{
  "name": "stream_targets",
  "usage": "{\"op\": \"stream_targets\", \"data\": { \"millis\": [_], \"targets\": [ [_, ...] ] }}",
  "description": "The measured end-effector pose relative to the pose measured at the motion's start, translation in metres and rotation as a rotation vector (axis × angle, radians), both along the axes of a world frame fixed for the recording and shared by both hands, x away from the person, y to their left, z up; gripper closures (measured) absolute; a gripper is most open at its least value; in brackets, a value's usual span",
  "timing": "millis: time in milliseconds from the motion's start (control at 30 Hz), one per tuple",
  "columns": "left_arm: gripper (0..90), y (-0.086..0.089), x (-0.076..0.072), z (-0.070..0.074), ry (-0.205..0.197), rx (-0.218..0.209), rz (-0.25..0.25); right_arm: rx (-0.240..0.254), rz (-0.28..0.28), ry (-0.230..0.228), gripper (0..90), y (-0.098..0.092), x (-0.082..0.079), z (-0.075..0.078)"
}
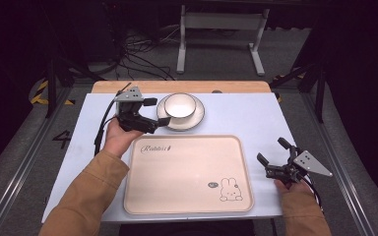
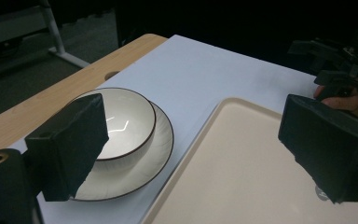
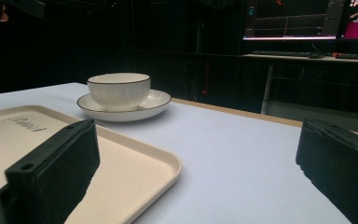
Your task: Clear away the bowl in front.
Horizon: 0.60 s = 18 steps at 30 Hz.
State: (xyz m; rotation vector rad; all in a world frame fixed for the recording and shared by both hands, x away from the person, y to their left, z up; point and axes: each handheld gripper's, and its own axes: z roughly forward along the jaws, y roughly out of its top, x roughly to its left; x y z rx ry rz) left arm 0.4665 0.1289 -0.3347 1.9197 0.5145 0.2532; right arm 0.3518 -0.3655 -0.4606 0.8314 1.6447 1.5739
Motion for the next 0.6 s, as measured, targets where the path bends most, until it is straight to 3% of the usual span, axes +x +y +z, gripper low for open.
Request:
{"op": "stream_targets", "data": {
  "millis": [600],
  "targets": [
    [8.1, -0.016, 0.041, 0.0, 0.02, 0.024, -0.021, 0.0, 0.0, 0.0, 0.0, 0.0, 0.0, 0.0]
  ]
}}
